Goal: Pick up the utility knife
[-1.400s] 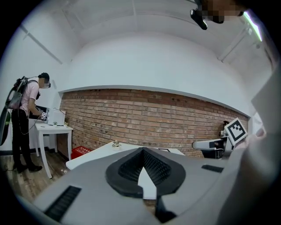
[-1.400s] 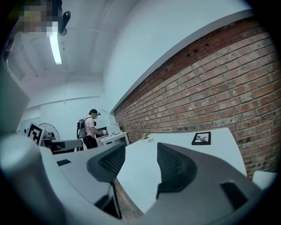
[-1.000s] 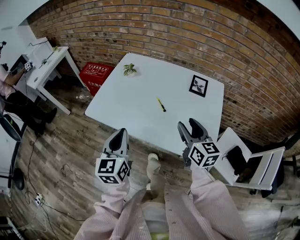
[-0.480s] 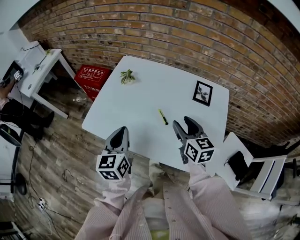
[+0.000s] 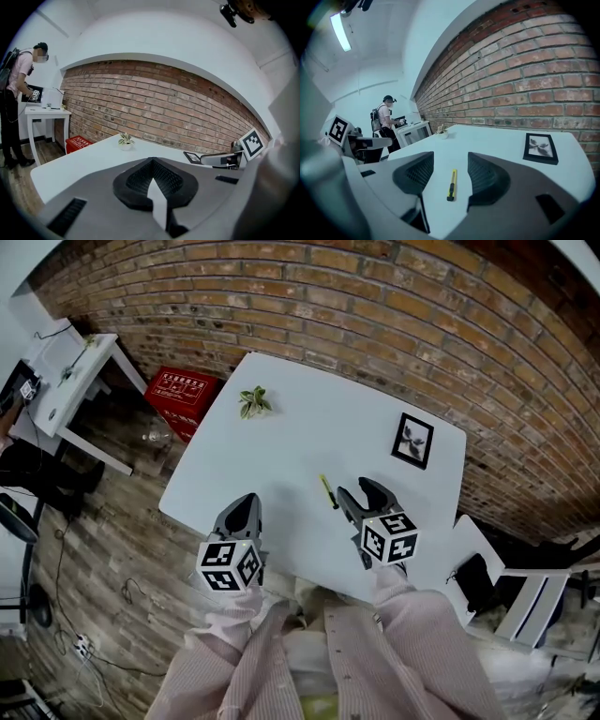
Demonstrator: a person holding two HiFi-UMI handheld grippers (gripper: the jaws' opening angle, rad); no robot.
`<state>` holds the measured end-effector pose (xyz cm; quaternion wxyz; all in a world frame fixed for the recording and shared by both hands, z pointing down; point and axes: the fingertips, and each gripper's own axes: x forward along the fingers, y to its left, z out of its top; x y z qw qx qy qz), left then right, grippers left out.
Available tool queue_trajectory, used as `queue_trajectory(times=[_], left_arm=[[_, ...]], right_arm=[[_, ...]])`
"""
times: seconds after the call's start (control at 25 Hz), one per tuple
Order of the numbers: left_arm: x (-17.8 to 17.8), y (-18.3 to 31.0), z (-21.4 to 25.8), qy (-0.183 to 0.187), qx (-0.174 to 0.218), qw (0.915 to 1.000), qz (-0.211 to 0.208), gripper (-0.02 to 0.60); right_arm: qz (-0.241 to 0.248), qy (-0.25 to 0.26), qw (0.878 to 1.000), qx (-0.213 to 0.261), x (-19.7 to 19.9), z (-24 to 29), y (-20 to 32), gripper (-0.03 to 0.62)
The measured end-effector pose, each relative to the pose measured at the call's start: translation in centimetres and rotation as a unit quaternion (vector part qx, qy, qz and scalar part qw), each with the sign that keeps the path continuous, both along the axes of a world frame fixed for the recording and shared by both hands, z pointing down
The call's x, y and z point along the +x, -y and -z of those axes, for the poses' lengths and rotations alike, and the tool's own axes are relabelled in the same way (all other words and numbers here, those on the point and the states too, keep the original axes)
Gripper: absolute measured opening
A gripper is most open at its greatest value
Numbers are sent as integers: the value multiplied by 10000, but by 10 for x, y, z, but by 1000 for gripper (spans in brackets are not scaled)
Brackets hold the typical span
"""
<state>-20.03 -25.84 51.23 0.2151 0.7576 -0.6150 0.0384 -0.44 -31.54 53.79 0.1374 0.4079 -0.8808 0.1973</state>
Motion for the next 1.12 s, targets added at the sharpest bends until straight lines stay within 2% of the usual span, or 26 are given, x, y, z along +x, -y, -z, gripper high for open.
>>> queue_trajectory(times=[0.56, 1.12], left_arm=[[15, 26, -63, -132, -850, 9958, -309, -8], [25, 29, -96, -172, -1363, 9886, -621, -8]], right_arm=[[662, -721, 9929, -674, -31, -57, 17, 210], [1069, -1780, 9717, -1123, -47, -109, 8, 209]])
